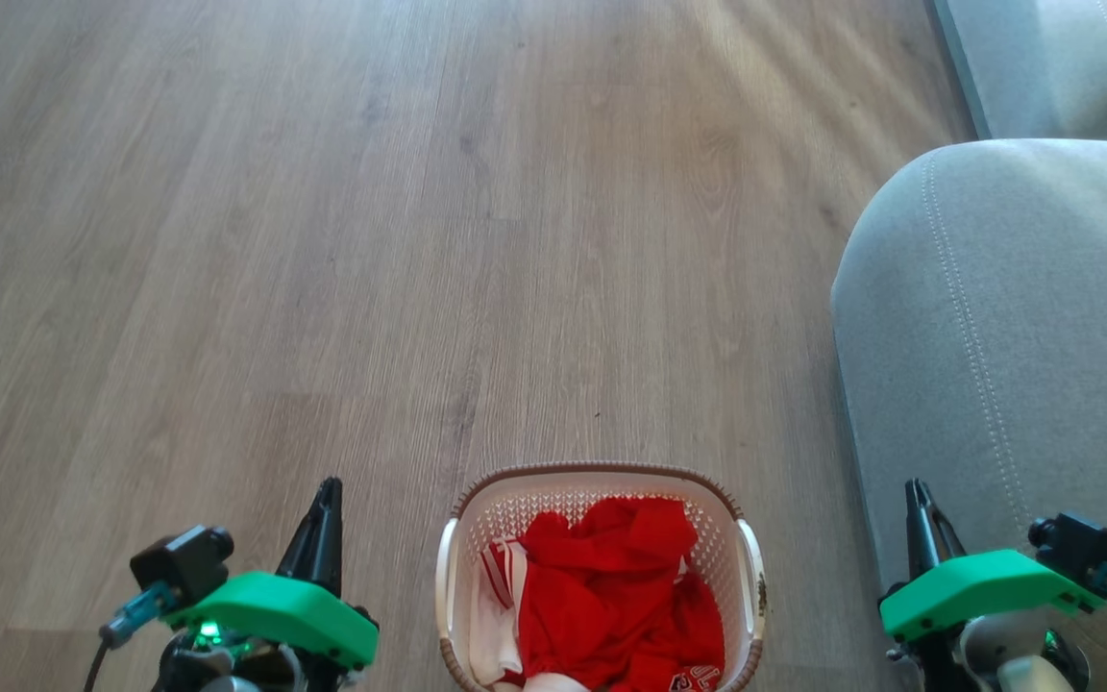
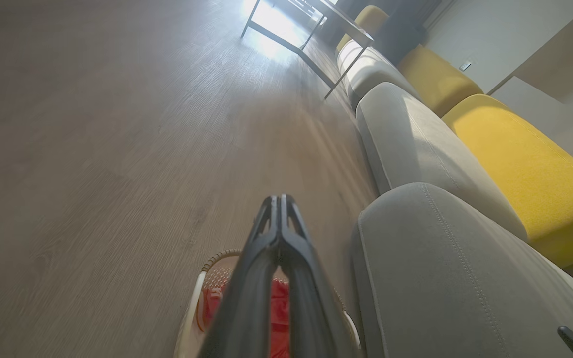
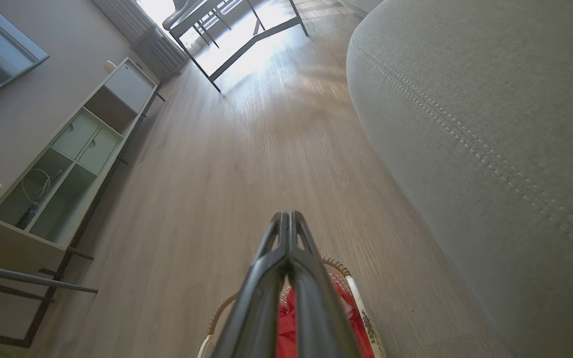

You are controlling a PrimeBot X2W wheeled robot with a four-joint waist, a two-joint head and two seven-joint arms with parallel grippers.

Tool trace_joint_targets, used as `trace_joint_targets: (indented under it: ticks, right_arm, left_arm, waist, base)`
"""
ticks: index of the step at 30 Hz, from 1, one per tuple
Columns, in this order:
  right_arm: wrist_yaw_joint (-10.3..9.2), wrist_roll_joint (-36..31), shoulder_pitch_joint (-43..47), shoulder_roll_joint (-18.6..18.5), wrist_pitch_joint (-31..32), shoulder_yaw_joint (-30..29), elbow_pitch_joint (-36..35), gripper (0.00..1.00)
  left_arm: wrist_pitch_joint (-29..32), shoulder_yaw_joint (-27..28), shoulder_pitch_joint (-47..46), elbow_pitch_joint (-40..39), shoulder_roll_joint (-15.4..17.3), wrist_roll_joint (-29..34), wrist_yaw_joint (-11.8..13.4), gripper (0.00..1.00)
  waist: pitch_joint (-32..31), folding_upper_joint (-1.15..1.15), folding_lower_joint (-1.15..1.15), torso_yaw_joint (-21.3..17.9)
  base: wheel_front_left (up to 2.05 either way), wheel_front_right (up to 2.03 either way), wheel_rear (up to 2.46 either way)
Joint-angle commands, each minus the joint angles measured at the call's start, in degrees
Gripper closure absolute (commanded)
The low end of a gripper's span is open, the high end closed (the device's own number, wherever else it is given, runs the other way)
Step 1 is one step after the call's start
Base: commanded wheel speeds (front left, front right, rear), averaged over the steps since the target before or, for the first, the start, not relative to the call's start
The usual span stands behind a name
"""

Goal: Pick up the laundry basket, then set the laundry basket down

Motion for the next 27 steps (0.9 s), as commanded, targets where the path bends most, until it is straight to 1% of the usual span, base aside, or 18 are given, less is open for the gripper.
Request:
trace_joint_targets:
  ticks: [1,4,27]
  right_arm:
    - [0.13,1.90,-3.34,-0.69,0.59,-0.29,-1.98,1.00]
    - [0.13,3.10,-3.41,-0.70,0.91,-0.47,-1.99,1.00]
    - [0.21,17.35,-4.22,-0.85,4.80,-2.72,-2.14,1.00]
  left_arm:
    - [0.24,1.67,-3.52,-1.74,0.72,-1.97,-0.40,1.00]
    - [0.53,1.98,-3.59,-1.74,0.75,-3.28,-0.47,1.00]
    - [4.19,5.92,-4.57,-1.60,0.95,-18.84,-1.33,1.00]
  waist:
    - [0.03,0.00,-0.01,-0.15]
    - [0.05,0.00,-0.01,-0.30]
    - [0.31,0.00,-0.01,-2.13]
  base:
    - [0.00,0.00,0.00]
    - [0.00,0.00,0.00]
    - [0.00,0.00,0.00]
